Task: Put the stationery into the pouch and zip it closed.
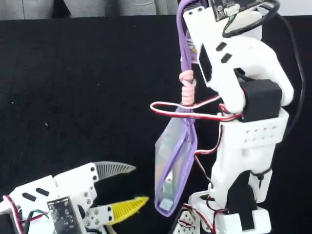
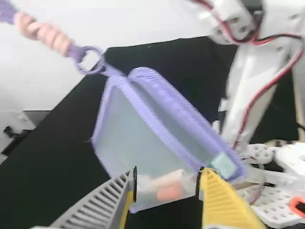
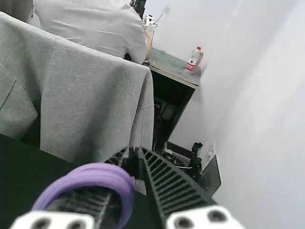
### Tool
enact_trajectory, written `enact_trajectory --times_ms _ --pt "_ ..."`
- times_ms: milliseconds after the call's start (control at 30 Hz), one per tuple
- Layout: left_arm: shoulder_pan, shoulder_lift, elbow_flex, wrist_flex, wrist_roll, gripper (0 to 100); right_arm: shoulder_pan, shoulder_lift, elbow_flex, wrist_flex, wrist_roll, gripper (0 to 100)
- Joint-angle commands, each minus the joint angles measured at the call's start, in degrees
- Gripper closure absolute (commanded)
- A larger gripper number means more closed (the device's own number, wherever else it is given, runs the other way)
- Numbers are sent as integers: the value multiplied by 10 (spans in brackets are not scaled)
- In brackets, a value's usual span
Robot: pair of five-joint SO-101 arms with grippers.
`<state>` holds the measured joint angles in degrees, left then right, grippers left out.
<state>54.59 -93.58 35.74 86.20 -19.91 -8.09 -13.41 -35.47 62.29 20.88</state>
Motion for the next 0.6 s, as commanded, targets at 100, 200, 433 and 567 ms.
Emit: enact_trajectory --times_ms 100,200,433,567 --pt "116 12 -4 -13 55 777 42 -4 32 -48 -4 986" --pt "119 17 1 -25 56 777 52 -6 39 -49 -4 986" --pt "125 99 -29 -89 84 777 55 -4 41 -49 -4 986" --pt "129 145 -42 -134 114 777 48 -3 41 -50 -5 986"
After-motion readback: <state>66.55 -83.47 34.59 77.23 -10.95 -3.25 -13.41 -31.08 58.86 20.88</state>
